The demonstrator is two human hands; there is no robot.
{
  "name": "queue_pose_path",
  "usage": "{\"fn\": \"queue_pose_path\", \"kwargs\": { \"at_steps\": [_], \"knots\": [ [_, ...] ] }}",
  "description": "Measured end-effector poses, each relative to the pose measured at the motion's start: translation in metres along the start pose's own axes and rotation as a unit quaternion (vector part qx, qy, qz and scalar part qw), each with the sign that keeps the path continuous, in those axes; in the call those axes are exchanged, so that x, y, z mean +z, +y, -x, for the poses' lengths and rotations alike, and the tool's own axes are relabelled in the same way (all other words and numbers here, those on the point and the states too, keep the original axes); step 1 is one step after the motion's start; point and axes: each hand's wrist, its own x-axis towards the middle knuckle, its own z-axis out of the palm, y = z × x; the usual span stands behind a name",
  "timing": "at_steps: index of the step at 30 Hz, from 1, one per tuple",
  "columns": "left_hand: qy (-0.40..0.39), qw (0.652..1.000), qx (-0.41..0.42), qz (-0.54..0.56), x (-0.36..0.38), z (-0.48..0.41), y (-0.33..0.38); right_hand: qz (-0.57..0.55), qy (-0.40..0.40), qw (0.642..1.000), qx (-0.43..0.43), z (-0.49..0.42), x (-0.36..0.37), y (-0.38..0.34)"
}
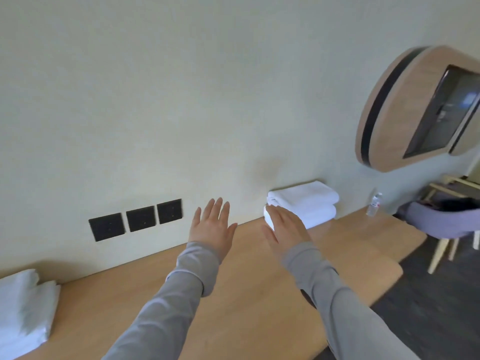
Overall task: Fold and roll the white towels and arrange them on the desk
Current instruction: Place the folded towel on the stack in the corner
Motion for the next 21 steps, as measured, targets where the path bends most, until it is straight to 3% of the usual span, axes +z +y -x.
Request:
{"fn": "queue_pose_path", "kwargs": {
  "at_steps": [9,21],
  "knots": [
    [-0.025,0.999,0.027,0.004,0.041,-0.056,0.083,0.013,0.000,0.999,0.042,0.001,0.013,0.106],
    [-0.056,0.998,-0.034,-0.006,0.132,-0.194,0.125,0.027,-0.071,0.997,0.024,-0.114,0.068,0.246]
  ]
}}
